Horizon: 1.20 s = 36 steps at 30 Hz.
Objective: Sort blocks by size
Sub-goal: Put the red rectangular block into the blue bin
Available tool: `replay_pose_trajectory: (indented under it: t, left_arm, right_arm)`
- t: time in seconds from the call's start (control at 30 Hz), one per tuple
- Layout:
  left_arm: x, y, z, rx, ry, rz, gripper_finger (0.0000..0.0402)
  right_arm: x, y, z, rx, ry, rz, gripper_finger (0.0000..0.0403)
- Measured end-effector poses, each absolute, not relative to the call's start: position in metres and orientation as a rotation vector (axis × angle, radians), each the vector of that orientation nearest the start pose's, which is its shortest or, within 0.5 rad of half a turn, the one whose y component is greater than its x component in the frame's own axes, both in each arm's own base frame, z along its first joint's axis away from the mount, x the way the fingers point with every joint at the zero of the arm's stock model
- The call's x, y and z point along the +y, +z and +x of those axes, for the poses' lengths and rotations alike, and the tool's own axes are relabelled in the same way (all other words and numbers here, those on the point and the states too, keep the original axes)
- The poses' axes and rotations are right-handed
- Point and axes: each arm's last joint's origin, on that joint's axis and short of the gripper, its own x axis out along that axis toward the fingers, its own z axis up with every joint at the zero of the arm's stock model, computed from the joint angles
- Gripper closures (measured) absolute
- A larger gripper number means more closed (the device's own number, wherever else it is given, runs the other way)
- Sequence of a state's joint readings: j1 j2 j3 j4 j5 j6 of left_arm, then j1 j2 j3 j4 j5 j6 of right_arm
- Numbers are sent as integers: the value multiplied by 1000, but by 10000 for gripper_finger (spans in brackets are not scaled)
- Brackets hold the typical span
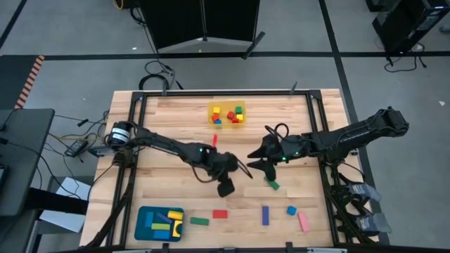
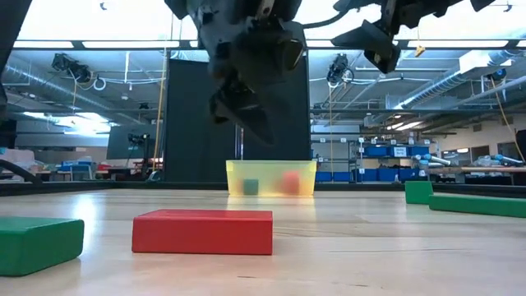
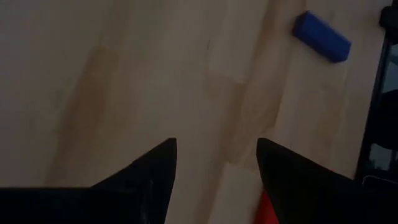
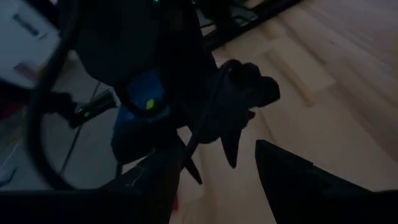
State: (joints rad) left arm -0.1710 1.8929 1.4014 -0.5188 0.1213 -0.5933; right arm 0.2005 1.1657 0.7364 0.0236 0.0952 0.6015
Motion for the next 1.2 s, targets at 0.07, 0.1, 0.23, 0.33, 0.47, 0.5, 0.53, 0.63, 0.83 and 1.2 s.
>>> replay_pose_trajectory:
  t: [0.07,0.1,0.23,0.33,0.47,0.5,0.53,0.63,0.83,1.2]
  left_arm:
    - [-81,209,391,1068,69,-531,172]
    - [-87,208,389,1075,79,-538,172]
    - [-113,206,379,1119,100,-518,172]
    - [-134,207,374,1085,85,-455,172]
    - [-151,205,364,1088,92,-327,172]
    - [-153,204,361,1102,101,-313,172]
    - [-155,204,359,1119,109,-312,172]
    - [-159,202,354,1152,107,-319,172]
    - [-166,202,350,1163,106,-331,172]
    - [-171,201,347,1198,35,-315,172]
  right_arm:
    - [48,262,247,424,9,509,186]
    - [49,262,246,428,27,496,186]
    - [52,268,243,397,60,452,186]
    - [50,275,238,355,48,435,186]
    - [48,284,231,307,26,415,186]
    - [47,286,230,298,20,414,186]
    - [47,287,228,291,17,414,186]
    - [46,290,226,280,19,416,186]
    - [48,291,224,279,26,418,190]
    - [57,291,222,260,-39,486,192]
